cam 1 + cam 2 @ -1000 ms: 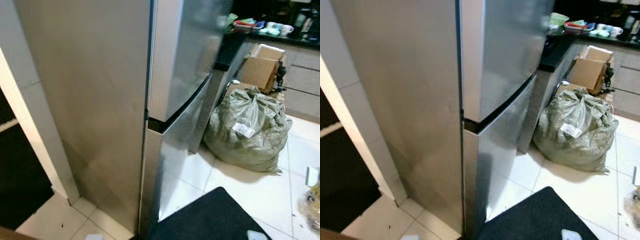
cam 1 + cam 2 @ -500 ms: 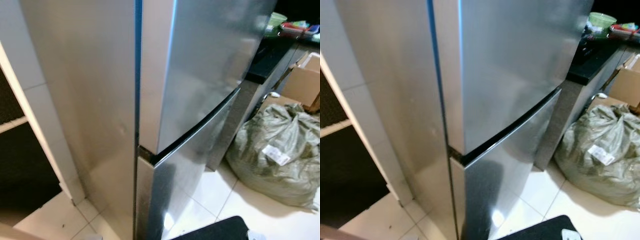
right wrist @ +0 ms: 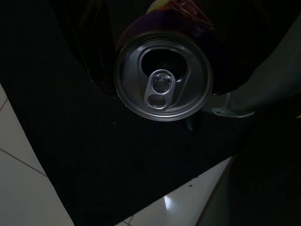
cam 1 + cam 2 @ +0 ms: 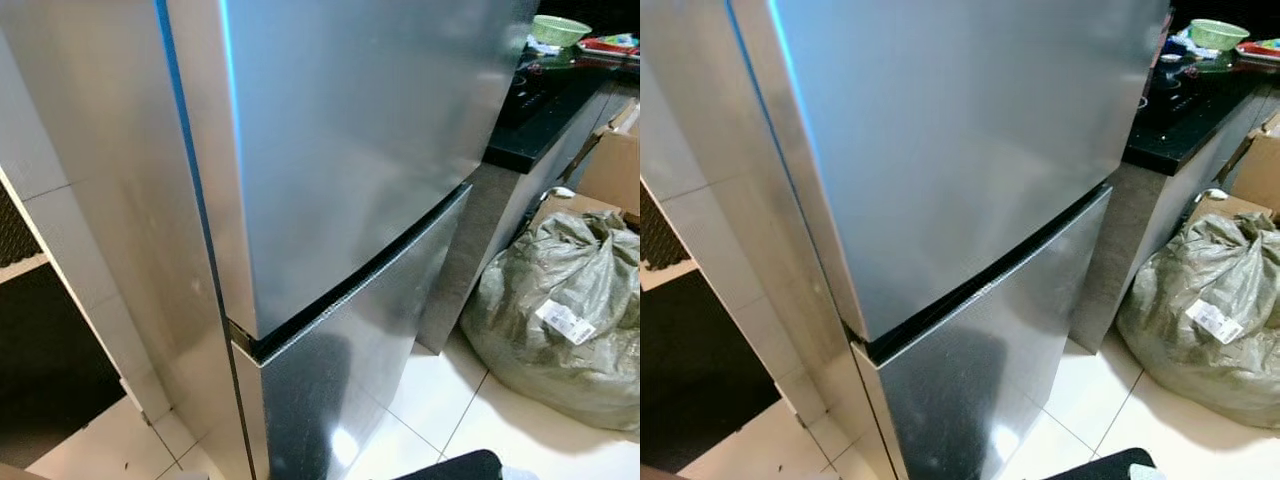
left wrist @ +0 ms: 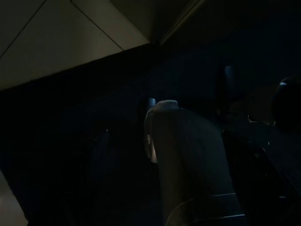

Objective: Restocking fridge

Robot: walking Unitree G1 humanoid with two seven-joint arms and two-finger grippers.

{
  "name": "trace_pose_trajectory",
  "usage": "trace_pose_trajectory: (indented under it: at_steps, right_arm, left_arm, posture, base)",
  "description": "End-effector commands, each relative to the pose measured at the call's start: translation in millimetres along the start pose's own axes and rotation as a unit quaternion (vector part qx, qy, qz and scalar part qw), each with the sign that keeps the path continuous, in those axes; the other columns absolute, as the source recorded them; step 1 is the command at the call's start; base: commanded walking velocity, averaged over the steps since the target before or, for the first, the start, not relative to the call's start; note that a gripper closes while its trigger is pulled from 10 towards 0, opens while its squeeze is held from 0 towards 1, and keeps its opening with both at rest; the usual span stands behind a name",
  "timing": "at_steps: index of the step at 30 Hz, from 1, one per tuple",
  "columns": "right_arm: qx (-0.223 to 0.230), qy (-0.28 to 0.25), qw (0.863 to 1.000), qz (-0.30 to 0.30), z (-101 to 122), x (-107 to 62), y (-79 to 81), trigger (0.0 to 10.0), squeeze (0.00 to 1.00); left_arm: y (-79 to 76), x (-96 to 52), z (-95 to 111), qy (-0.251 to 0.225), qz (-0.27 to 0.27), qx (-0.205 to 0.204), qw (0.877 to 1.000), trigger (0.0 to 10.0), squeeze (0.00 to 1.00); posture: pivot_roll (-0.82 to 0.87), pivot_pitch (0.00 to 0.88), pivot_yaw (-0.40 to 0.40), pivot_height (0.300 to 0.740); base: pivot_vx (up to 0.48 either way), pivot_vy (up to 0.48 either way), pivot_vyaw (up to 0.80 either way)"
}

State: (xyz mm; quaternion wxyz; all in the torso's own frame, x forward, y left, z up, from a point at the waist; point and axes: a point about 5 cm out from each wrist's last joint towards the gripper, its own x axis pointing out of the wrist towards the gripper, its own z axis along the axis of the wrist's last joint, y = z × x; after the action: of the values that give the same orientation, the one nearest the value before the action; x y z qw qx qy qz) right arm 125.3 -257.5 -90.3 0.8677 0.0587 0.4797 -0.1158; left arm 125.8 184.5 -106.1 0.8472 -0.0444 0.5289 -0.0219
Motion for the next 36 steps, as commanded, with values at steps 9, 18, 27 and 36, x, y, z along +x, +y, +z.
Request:
trace_pose_trajectory:
  at_steps: [9,18,27,36]
  right_arm:
    - [0.003,0.003,1.0,0.001,-3.1,-0.5,0.6,10.0,0.0]
    - [0.001,0.001,1.0,0.004,-1.9,-0.1,1.7,10.0,0.0]
    - [-0.001,0.002,1.0,0.006,-2.4,0.0,2.9,10.0,0.0]
    - [-0.001,0.004,1.0,0.009,-4.0,-0.1,4.4,10.0,0.0]
  left_arm:
    - [2.3,-0.8,-4.1,0.007,0.011,-0.002,1.0,10.0,0.0]
    - [0.8,-0.7,-5.1,0.007,0.011,0.005,1.0,10.0,0.0]
    - [1.2,-1.0,-6.1,0.007,0.011,0.001,1.0,10.0,0.0]
    - [4.3,-1.7,-7.4,0.012,0.013,0.003,1.0,10.0,0.0]
  posture:
    - [-0.08,0.0,-0.027,0.74]
    - [-0.08,0.0,-0.031,0.74]
    - [-0.07,0.0,-0.029,0.74]
    - [-0.08,0.0,-0.027,0.74]
  base:
    - [-0.145,0.0,0.0]
    - [-0.425,0.0,0.0]
    - [-0.138,0.0,0.0]
    - [0.0,0.0,0.0]
